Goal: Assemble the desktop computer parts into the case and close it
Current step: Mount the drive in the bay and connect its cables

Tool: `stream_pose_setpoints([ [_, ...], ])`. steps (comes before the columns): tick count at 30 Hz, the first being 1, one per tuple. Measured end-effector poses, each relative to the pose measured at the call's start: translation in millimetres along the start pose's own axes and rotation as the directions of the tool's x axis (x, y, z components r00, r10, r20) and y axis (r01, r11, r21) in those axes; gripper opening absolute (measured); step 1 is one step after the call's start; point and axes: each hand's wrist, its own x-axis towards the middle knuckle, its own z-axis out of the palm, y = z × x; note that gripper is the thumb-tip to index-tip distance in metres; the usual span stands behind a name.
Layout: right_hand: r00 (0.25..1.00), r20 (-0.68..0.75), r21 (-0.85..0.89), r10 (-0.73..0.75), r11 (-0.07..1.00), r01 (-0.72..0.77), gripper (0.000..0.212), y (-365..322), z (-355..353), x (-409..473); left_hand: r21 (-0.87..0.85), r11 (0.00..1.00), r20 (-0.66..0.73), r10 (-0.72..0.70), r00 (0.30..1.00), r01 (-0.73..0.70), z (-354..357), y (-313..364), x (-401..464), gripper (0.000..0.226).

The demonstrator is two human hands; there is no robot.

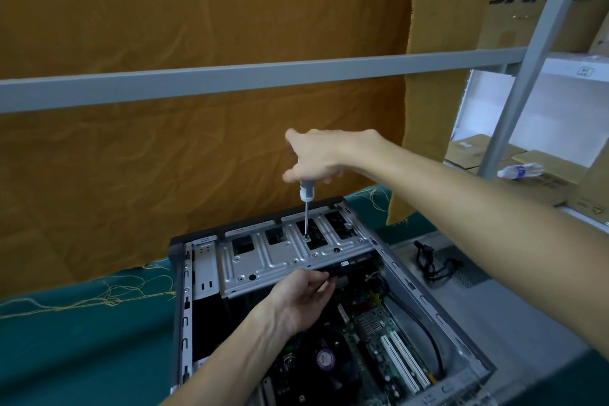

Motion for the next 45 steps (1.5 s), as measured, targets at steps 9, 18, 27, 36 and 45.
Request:
stream_pose_setpoints([
  [9,0.998,0.067,0.085,-0.018,0.996,0.013,0.036,3,-4,-8,-0.011,1.0,0.053,0.028,0.998,-0.027,-1,0,-12,0.036],
  [18,0.998,0.045,0.063,-0.044,0.997,0.042,0.021,2,-2,0,-0.073,0.997,0.027,0.028,0.999,-0.026,-2,2,-15,0.016],
  [27,0.999,0.048,0.007,0.014,1.0,-0.014,0.038,1,-4,-4,-0.08,0.996,0.066,0.033,0.997,-0.027,-4,1,-13,0.012],
  [36,1.0,0.0,-0.085,-0.025,0.996,0.024,0.042,-2,-3,-3,-0.075,0.997,0.051,0.039,0.998,-0.035,-3,1,-13,0.017],
  [45,0.999,0.045,-0.065,0.012,0.998,-0.009,0.032,-11,-6,-2,-0.067,0.997,0.07,0.05,0.996,-0.046,-4,1,-17,0.018],
])
